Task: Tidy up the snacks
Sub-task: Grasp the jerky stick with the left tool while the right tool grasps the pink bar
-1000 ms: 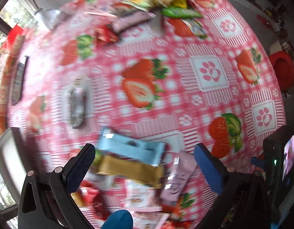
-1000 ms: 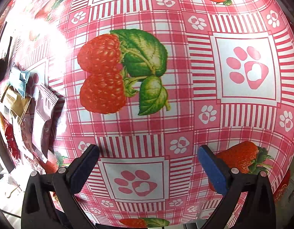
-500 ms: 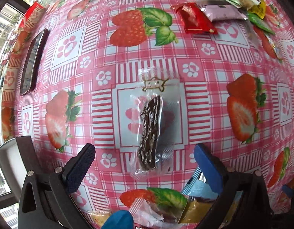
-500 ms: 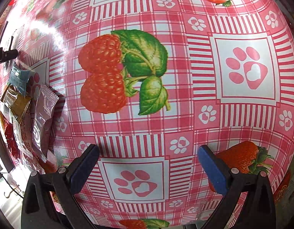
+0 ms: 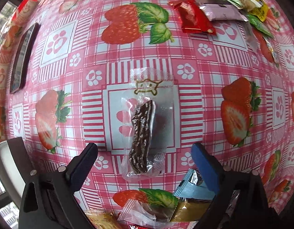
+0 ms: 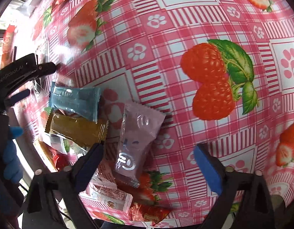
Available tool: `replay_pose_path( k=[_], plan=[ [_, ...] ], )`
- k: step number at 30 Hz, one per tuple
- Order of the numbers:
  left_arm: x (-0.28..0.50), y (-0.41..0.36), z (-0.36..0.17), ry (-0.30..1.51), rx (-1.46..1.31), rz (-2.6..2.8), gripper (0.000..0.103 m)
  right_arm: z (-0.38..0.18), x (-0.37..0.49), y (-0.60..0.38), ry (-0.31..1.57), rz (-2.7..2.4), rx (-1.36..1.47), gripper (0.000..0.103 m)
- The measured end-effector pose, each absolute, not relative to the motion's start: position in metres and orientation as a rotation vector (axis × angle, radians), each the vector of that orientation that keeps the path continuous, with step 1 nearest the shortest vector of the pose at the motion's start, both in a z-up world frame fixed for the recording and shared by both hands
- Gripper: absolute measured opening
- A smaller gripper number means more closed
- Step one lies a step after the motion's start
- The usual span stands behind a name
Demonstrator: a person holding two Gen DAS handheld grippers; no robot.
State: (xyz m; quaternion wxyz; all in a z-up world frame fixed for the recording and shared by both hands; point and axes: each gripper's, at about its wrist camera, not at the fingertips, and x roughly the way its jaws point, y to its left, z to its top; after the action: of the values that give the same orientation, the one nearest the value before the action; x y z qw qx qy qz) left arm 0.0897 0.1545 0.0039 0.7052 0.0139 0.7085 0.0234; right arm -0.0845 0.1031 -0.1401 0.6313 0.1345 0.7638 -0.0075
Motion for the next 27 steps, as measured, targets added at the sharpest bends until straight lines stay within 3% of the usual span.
replay_pose_path(
  k=[1,3,4,5,10,12,14,20,23,25,26,27],
  plan=[
    [0.090,0.150,0.007,1.566,0.034,0.023,0.084,-0.138,-0.085,0.109,1.754,-0.038,0.254,0.077],
    [0.093,0.144,0.013,1.556,0.024,-0.006,0.052,-0.134,-0.087,0.118,1.755,-0.051,0.171,0.066],
    [0.093,0.142,0.015,1.551,0.019,-0.014,0.041,-0.132,-0.089,0.119,1.749,-0.056,0.148,0.051],
    [0.091,0.134,0.017,1.556,0.024,-0.014,0.039,-0.127,-0.093,0.120,1.732,-0.052,0.139,0.029],
    [0.067,0.148,0.030,1.522,-0.030,-0.036,0.034,-0.122,-0.103,0.100,1.732,0.030,0.294,0.028],
    [0.045,0.164,0.047,1.498,-0.060,-0.053,0.017,-0.118,-0.105,0.090,1.723,0.060,0.361,0.028],
    [0.033,0.172,0.060,1.490,-0.071,-0.066,0.010,-0.112,-0.107,0.080,1.717,0.099,0.392,0.028],
    [-0.001,0.200,0.094,1.452,-0.092,-0.056,0.010,-0.084,-0.115,0.068,1.697,0.163,0.351,0.028],
    [-0.003,0.204,0.086,1.453,-0.043,-0.008,0.012,-0.069,-0.118,0.070,1.700,0.170,0.324,0.028],
    [0.008,0.202,0.075,1.454,-0.056,0.008,0.030,-0.065,-0.119,0.069,1.714,0.178,0.320,0.028],
    [0.014,0.203,0.070,1.460,-0.078,0.011,0.051,-0.069,-0.117,0.073,1.715,0.182,0.315,0.028],
    [0.019,0.203,0.065,1.464,-0.090,0.018,0.061,-0.067,-0.118,0.073,1.712,0.187,0.305,0.028]
  ],
)
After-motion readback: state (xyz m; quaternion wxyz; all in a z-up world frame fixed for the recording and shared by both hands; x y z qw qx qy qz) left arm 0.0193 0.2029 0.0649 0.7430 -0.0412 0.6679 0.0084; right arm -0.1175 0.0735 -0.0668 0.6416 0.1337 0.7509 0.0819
